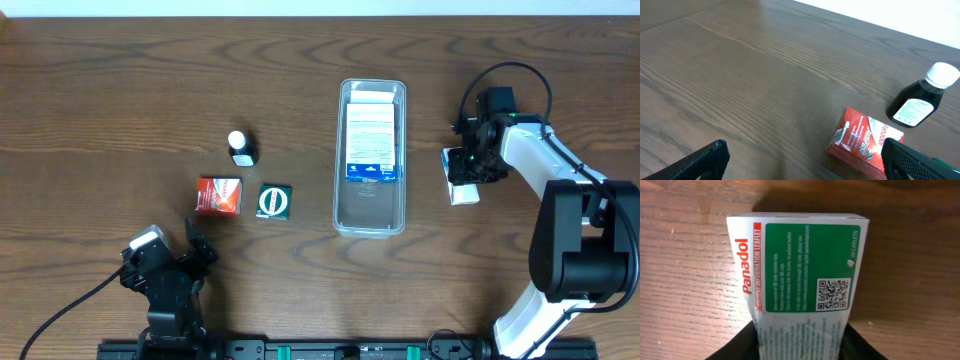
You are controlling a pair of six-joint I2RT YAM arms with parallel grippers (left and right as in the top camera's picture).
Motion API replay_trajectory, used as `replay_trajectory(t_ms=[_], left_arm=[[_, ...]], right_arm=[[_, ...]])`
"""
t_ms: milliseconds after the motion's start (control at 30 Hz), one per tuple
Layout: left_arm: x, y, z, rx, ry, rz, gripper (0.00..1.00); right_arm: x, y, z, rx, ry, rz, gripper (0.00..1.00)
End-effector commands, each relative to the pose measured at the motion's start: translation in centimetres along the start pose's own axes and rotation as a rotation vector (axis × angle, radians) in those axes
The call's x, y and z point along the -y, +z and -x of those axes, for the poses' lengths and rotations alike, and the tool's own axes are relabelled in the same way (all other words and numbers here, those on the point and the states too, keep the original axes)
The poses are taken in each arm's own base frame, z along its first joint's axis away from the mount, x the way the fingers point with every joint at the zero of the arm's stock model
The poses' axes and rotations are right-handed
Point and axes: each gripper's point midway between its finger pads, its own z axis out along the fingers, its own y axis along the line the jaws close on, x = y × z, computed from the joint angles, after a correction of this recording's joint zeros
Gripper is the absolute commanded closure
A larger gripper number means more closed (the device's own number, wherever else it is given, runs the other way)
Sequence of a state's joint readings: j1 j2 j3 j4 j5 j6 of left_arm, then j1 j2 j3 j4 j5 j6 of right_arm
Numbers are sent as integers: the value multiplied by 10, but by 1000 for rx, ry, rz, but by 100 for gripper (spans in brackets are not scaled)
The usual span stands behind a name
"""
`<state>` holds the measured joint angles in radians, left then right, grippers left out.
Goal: Pack container
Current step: 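Move right gripper to the white-green Panadol box and grasp it, then place the Panadol box into the container beside the blue box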
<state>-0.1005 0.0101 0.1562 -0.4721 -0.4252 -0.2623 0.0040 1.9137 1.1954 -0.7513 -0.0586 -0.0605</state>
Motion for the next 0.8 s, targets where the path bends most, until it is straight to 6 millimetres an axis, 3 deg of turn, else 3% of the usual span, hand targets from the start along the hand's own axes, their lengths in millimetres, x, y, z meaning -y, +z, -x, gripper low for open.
replay_trajectory(t_ms=[0, 133, 300, 467, 600, 667, 767], left_arm=[[-3, 3, -8, -13, 2, 14, 2], [-3, 3, -8, -13, 2, 14, 2], [-3, 3, -8, -13, 2, 14, 2], [-3, 3, -8, -13, 2, 14, 2], [-3, 3, -8, -13, 2, 14, 2], [-3, 3, -8, -13, 2, 14, 2], [-3, 3, -8, -13, 2, 14, 2]], right_arm=[[4, 1, -4, -16, 64, -32, 66], [3, -17, 0, -2, 105, -31, 67], [-10, -70, 8, 71, 108, -10, 66], [-55, -146, 15, 237, 83, 90, 66], [-101, -192, 17, 390, 62, 172, 64], [-128, -203, 17, 433, 48, 217, 64], [-162, -202, 20, 447, 57, 272, 66]])
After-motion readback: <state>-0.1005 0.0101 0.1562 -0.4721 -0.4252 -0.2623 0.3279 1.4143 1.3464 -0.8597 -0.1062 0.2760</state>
